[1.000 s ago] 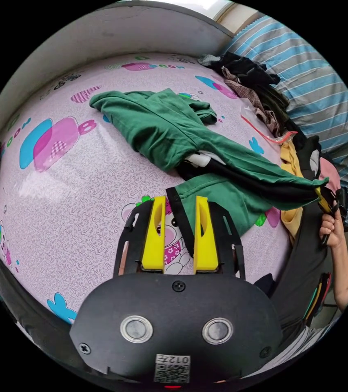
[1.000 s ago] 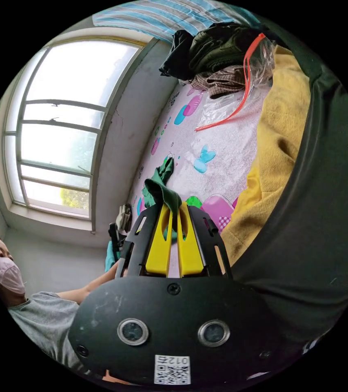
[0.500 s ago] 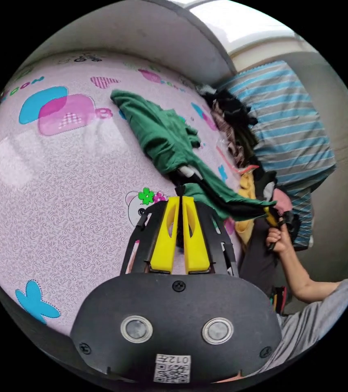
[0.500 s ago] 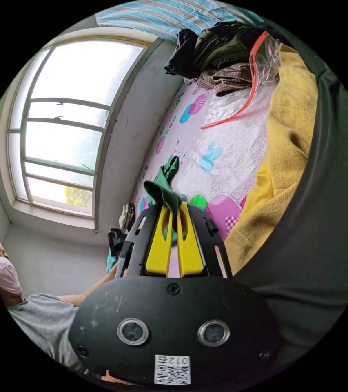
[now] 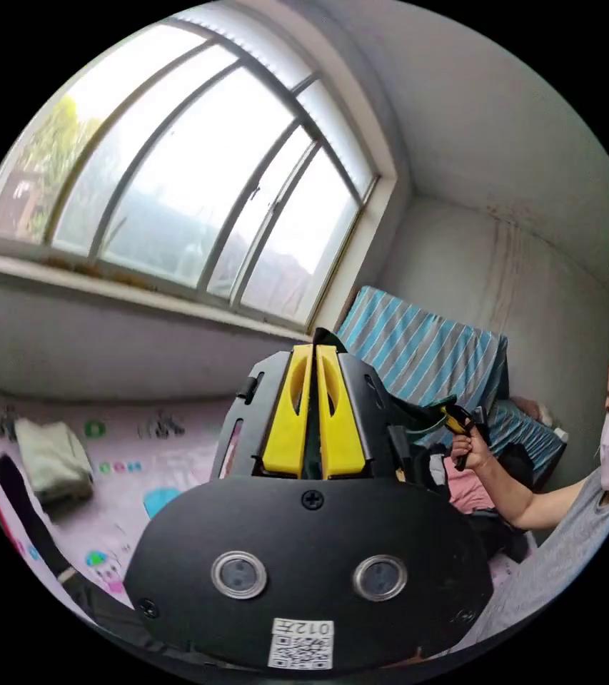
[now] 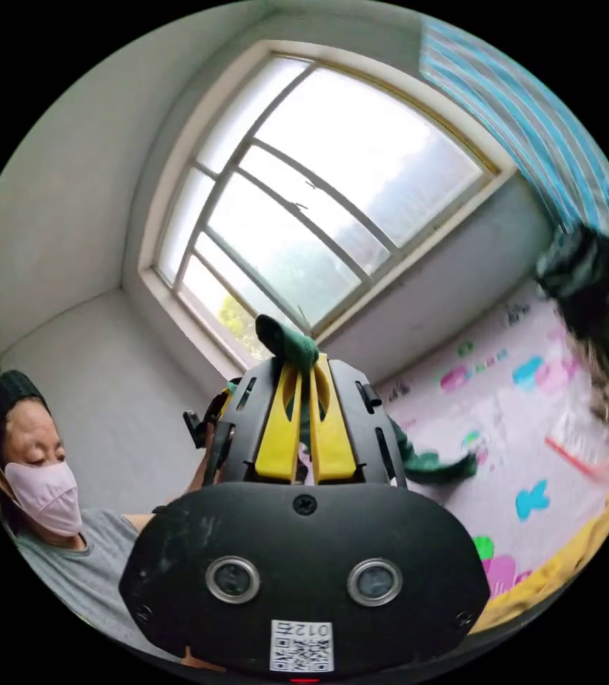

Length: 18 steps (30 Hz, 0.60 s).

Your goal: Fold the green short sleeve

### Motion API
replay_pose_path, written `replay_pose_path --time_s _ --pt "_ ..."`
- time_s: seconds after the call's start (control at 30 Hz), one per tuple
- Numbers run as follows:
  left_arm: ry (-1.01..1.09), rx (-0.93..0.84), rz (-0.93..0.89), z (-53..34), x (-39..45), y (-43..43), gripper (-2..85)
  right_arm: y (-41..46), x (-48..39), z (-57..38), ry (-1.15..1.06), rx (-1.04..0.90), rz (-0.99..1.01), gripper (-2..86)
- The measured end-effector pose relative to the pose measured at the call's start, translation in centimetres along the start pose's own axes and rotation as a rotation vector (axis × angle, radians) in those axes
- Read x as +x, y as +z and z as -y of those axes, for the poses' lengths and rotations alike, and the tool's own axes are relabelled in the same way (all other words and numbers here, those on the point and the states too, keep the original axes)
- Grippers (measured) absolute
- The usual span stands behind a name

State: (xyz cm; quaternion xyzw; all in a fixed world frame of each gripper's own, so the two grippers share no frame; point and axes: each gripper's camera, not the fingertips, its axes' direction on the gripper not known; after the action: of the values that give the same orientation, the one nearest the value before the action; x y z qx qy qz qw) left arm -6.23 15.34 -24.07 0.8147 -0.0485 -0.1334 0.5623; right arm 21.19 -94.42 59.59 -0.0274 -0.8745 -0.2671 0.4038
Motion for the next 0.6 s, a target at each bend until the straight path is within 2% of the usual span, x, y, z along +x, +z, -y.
replay_pose_path --time_s 0.13,0.27,0.6 --pt "0.115 0.169 -0.029 7.7 4.8 -8.5 0.1 -3.5 -9.3 3.9 -0.19 0.168 0.018 -0.7" --pt "0.184 0.177 0.022 10.6 8.2 -13.3 0.1 -5.6 -13.9 4.8 -0.247 0.174 -0.015 -0.7" --pt "0.151 0.154 0.056 9.9 9.4 -20.6 0.1 -7.9 -13.7 2.1 -0.168 0.104 -0.049 -0.8"
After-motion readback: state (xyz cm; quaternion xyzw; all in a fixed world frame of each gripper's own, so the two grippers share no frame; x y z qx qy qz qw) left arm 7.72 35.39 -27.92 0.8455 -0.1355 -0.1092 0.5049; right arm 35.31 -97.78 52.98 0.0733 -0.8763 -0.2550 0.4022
